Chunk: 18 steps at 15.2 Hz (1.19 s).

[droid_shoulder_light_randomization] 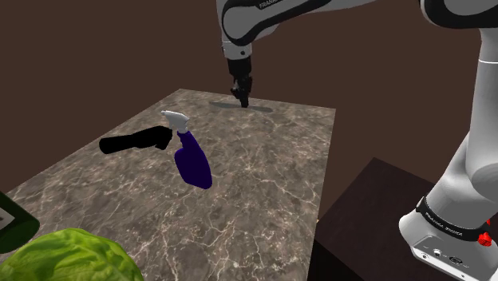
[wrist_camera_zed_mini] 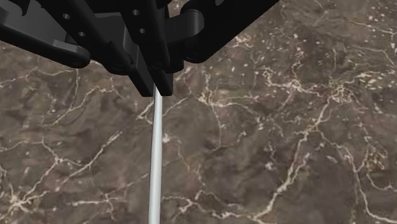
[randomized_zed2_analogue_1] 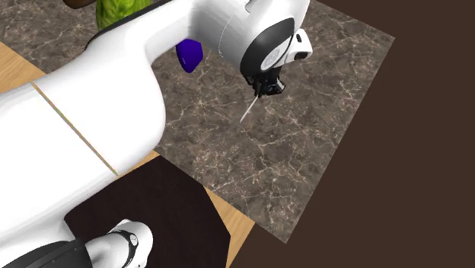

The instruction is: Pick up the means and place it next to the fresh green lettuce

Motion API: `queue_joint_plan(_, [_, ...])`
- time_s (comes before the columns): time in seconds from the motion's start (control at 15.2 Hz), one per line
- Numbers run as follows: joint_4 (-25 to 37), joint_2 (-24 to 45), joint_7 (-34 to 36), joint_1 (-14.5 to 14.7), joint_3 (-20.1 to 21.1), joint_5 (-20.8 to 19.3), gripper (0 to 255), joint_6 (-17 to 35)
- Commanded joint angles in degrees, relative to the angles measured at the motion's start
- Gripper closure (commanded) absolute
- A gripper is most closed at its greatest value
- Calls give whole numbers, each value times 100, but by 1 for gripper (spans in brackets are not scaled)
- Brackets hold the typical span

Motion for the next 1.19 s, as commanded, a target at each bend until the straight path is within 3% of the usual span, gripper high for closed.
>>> queue_joint_plan(0.0, [145, -9, -2, 4, 3, 3, 255, -156])
queue_joint_plan(1.12, [1593, 81, -22, 58, 17, -3, 255, -1513])
